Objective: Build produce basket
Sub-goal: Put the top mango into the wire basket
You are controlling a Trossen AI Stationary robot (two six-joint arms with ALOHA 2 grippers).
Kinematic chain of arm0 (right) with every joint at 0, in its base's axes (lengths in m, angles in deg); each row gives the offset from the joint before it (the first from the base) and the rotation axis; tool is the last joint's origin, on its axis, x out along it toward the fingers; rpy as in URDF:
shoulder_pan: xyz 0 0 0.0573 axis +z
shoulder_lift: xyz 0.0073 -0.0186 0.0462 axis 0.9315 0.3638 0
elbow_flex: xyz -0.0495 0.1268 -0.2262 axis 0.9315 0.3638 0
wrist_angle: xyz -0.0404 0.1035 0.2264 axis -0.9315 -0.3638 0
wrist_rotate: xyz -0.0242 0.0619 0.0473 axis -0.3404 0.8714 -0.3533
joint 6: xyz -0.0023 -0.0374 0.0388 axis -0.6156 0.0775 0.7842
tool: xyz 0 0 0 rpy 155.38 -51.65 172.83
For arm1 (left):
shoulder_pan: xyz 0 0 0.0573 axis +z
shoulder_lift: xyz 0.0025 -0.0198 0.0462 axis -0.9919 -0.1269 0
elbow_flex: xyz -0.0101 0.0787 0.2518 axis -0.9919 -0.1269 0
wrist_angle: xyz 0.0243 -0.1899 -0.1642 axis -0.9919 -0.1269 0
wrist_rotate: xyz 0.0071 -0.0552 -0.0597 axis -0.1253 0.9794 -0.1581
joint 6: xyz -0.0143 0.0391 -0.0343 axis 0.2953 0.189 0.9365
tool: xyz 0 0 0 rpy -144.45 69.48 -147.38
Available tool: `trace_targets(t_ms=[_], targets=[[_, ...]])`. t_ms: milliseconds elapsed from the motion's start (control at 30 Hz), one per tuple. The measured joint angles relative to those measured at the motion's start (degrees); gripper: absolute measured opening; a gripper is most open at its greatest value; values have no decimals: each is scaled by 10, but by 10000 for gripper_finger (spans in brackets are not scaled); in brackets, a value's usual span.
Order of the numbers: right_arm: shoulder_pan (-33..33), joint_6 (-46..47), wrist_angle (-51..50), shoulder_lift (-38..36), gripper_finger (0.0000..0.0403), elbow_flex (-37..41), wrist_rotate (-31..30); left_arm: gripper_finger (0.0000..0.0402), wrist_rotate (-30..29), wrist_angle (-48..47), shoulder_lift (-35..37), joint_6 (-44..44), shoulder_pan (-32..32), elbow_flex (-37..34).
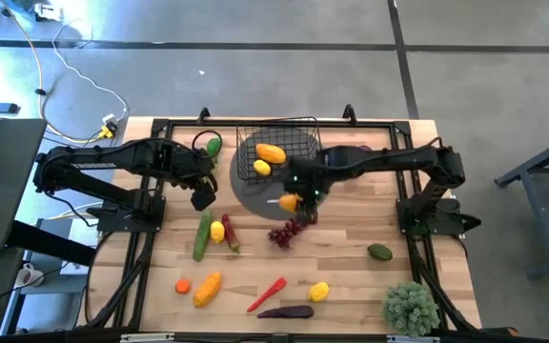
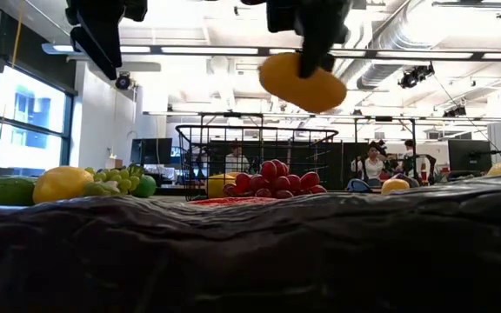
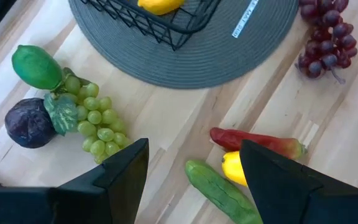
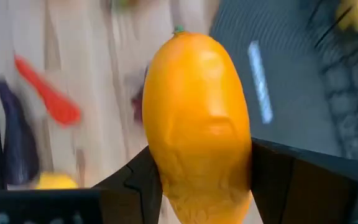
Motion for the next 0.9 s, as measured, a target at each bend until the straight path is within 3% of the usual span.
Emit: trace_targets(t_ms=[400,900], targets=[[-100,-31,152,-2,157,0,-22,243,-10,36,0,4,9,0],[-228,-93,225,1,157,0,-68,243,-26,66,-3,165,9,0]])
